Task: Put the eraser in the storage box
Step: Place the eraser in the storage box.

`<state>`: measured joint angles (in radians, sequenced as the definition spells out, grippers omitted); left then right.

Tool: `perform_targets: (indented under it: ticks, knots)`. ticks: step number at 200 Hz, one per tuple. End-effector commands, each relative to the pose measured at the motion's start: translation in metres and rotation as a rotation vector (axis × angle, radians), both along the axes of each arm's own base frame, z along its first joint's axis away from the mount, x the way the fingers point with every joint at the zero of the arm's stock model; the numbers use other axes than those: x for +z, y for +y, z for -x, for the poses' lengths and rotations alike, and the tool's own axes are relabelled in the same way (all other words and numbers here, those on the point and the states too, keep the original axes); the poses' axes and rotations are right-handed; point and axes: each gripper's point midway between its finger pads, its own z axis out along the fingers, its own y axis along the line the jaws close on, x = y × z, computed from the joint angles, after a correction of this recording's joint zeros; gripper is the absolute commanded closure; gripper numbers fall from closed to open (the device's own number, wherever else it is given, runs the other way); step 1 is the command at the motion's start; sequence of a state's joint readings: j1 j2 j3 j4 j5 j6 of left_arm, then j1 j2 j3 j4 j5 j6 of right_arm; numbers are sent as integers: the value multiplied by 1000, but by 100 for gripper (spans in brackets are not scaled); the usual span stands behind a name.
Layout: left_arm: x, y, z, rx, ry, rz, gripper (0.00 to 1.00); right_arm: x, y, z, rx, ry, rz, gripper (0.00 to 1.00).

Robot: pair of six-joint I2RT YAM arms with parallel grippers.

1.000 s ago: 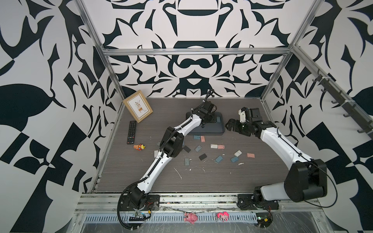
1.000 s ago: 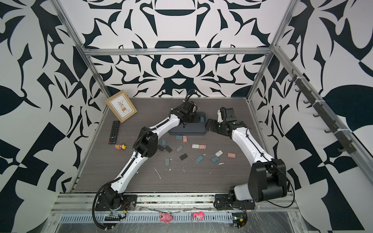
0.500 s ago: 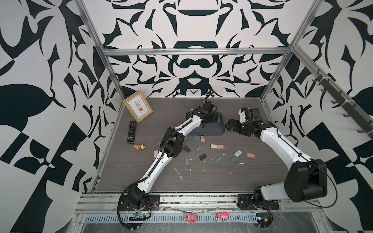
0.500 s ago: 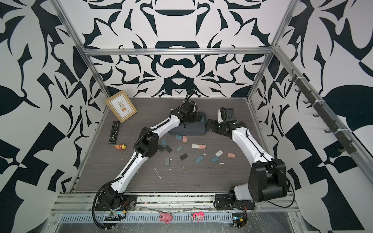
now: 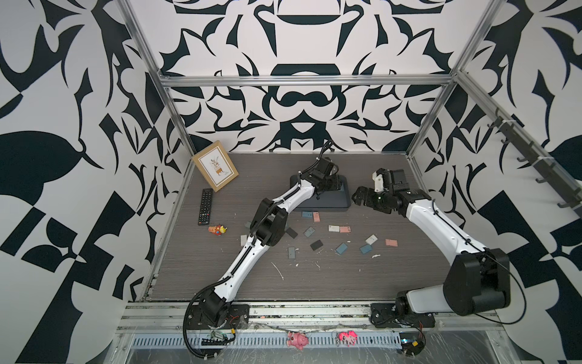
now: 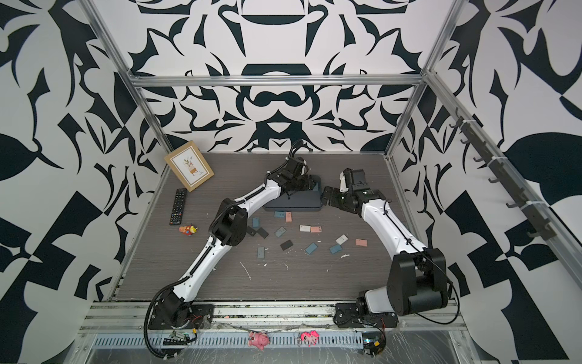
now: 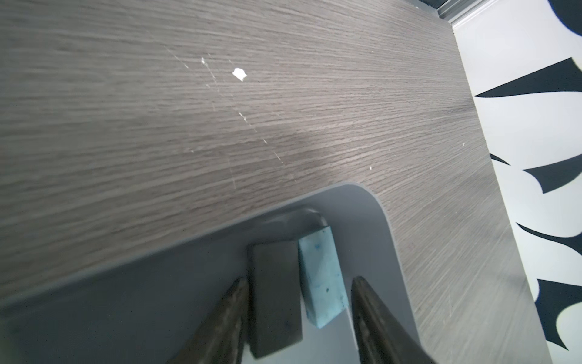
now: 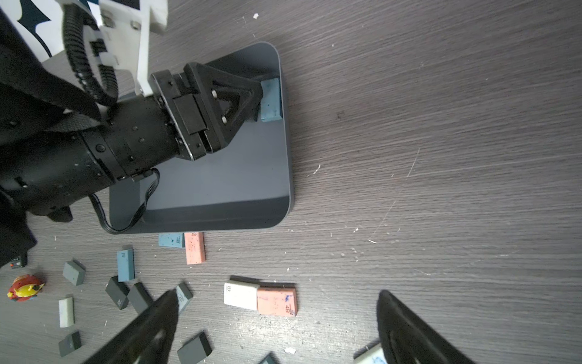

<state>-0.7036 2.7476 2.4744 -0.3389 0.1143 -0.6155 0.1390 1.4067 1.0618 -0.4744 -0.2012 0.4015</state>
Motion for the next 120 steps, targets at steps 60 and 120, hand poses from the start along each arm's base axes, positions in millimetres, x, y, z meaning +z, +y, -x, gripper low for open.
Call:
perform_targets:
  ticks: [60,120]
  knots:
    - [-5,-2,17,2,61,11,41,17,-2,-7,-10,-54,-7,1]
    - [13,1,20,8,54,27,35,17,-5,-6,-24,-45,-1,1]
